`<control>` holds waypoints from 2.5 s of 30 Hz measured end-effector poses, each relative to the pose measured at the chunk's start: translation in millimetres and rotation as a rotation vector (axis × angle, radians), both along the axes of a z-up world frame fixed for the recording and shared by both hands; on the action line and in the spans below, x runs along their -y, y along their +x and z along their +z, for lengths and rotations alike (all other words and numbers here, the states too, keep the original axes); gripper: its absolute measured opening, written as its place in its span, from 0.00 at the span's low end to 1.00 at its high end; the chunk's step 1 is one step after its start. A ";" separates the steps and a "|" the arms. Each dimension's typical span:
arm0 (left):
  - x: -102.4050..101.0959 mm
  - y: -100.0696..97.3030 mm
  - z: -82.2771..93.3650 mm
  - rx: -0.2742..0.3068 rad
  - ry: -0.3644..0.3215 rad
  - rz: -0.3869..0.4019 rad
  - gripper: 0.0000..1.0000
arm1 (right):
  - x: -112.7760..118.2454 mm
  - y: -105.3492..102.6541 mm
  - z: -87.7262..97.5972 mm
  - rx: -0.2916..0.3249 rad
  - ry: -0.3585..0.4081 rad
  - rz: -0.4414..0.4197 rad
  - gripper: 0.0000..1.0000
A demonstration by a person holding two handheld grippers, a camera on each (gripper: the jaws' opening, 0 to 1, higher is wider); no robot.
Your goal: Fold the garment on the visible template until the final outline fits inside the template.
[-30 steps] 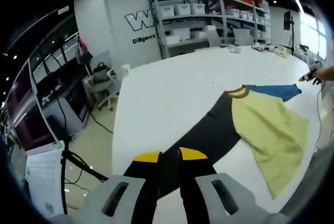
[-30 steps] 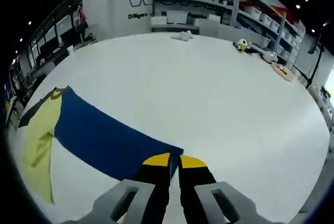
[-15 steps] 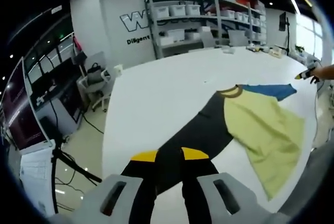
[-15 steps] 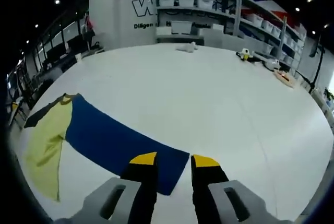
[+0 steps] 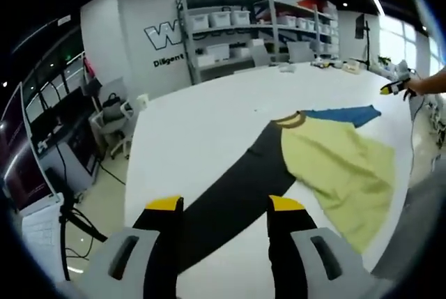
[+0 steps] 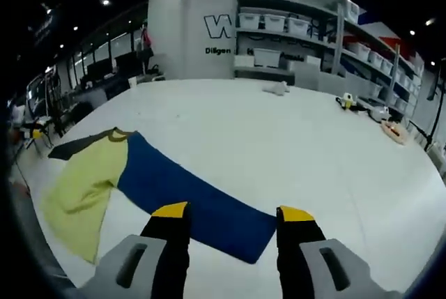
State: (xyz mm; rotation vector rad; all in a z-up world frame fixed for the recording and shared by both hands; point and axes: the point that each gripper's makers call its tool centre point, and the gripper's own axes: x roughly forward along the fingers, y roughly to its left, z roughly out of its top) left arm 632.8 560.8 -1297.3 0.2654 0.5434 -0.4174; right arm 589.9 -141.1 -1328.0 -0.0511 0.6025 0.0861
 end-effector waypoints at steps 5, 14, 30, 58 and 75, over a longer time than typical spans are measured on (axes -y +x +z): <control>5.7 -5.6 -4.0 -0.013 -0.014 -0.017 0.69 | -12.1 -5.1 5.7 0.013 -0.014 0.046 0.50; 14.5 -15.7 -8.4 -0.033 -0.059 -0.028 0.89 | -41.7 -17.0 10.9 0.034 -0.003 0.126 0.59; 35.4 -33.2 -21.2 -0.049 -0.073 -0.090 0.99 | -94.7 -40.9 3.2 0.011 -0.014 0.283 0.85; 96.0 -91.2 -71.4 -0.157 -0.070 -0.304 0.93 | -173.7 -80.9 -41.8 -0.123 -0.041 0.555 0.72; 114.1 -112.4 -101.4 -0.235 -0.032 -0.398 0.77 | -221.6 -106.4 -84.7 -0.239 -0.001 0.650 0.44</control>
